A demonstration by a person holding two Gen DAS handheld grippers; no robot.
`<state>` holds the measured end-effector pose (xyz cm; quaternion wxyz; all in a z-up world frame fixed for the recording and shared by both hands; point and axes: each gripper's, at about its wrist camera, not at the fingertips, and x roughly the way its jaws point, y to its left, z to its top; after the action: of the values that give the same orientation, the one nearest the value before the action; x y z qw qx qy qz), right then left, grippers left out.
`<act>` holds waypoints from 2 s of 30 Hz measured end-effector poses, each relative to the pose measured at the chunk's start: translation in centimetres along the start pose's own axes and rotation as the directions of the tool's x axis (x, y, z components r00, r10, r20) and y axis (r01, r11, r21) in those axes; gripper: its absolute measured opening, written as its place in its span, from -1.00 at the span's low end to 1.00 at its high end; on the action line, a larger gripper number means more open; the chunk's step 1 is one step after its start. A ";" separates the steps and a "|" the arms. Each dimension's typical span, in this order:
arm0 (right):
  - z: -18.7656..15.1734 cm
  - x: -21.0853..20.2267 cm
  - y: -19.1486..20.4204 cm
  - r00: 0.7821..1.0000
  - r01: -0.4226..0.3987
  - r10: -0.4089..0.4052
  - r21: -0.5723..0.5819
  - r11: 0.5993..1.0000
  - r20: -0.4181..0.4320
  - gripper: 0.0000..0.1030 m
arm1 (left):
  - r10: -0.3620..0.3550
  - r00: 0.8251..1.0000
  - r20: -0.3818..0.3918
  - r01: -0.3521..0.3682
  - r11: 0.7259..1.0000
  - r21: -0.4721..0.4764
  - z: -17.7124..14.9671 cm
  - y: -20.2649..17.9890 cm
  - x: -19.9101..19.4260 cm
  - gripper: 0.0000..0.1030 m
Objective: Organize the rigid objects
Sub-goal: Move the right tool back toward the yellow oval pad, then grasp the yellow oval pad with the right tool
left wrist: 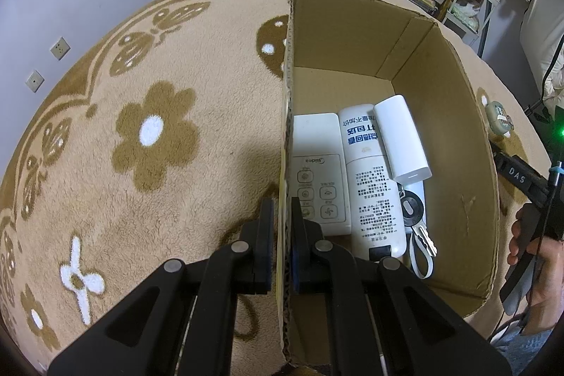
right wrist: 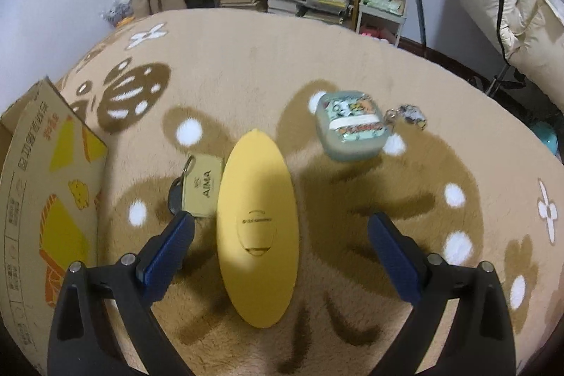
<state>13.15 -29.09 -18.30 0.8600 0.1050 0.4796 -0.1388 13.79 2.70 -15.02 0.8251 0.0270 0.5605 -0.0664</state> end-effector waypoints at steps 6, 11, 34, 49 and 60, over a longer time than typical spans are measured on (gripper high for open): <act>-0.7 1.2 0.5 0.999 0.027 -0.028 -0.038 0.999 -0.029 0.79 | 0.000 1.000 0.000 0.000 1.000 0.000 0.0 0.0 0.0 -0.84; -1.1 1.9 0.3 0.999 0.027 -0.029 -0.034 0.999 -0.043 0.71 | 0.000 1.000 0.000 0.000 1.000 0.000 0.0 0.0 0.0 -0.84; -1.0 0.6 1.1 1.000 0.017 -0.017 -0.005 1.000 0.007 0.15 | -0.004 1.000 -0.001 0.004 1.000 -0.003 0.0 -0.1 0.1 -0.84; 1.7 -3.5 3.1 0.992 -0.102 0.102 -0.001 0.995 0.080 0.15 | -0.005 1.000 0.001 0.005 1.000 -0.006 -0.1 0.0 0.1 -0.84; 3.2 -10.2 8.9 0.954 -0.233 0.249 -0.110 0.966 0.169 0.15 | -0.007 1.000 0.000 0.007 1.000 -0.006 -0.2 0.0 0.1 -0.84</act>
<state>13.61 -20.34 -7.48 0.9144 0.1113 0.3887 -0.0202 13.64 2.66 -15.18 0.8250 0.0224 0.5607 -0.0674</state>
